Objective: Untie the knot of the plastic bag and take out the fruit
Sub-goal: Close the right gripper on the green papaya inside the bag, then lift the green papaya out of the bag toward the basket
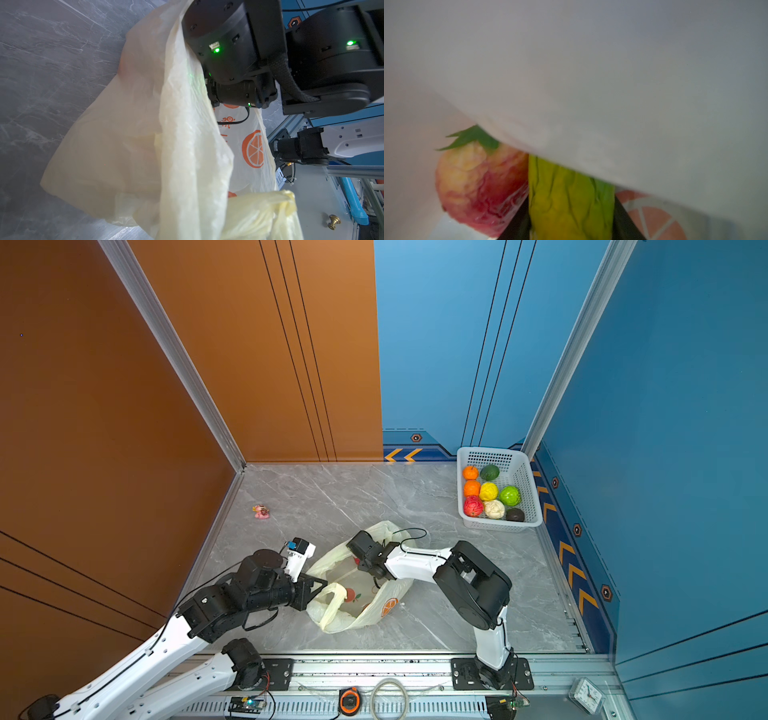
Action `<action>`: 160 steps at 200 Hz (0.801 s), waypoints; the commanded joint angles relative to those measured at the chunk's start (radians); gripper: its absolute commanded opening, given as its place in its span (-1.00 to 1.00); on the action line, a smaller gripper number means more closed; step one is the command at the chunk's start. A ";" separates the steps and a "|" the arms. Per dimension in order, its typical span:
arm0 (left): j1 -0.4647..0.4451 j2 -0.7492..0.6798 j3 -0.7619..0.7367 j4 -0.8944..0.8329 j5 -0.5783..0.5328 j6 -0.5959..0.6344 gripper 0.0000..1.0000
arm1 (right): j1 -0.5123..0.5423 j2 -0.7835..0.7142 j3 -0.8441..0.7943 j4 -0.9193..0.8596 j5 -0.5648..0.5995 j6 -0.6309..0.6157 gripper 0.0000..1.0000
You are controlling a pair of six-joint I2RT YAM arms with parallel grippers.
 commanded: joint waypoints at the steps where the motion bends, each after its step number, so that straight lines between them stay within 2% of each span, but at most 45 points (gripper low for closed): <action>1: -0.008 -0.004 0.003 0.016 -0.067 0.015 -1.00 | 0.019 -0.058 -0.001 0.004 -0.060 -0.034 -0.19; 23: -0.008 -0.005 0.001 0.022 -0.105 0.023 -1.00 | 0.036 -0.086 -0.011 0.008 -0.131 -0.042 -0.20; 81: -0.007 -0.017 -0.018 0.035 -0.160 0.027 -1.00 | 0.104 -0.172 -0.050 0.006 -0.228 -0.076 -0.20; 160: -0.001 -0.039 -0.026 0.036 -0.189 0.032 -1.00 | 0.179 -0.275 -0.044 -0.104 -0.331 -0.173 -0.19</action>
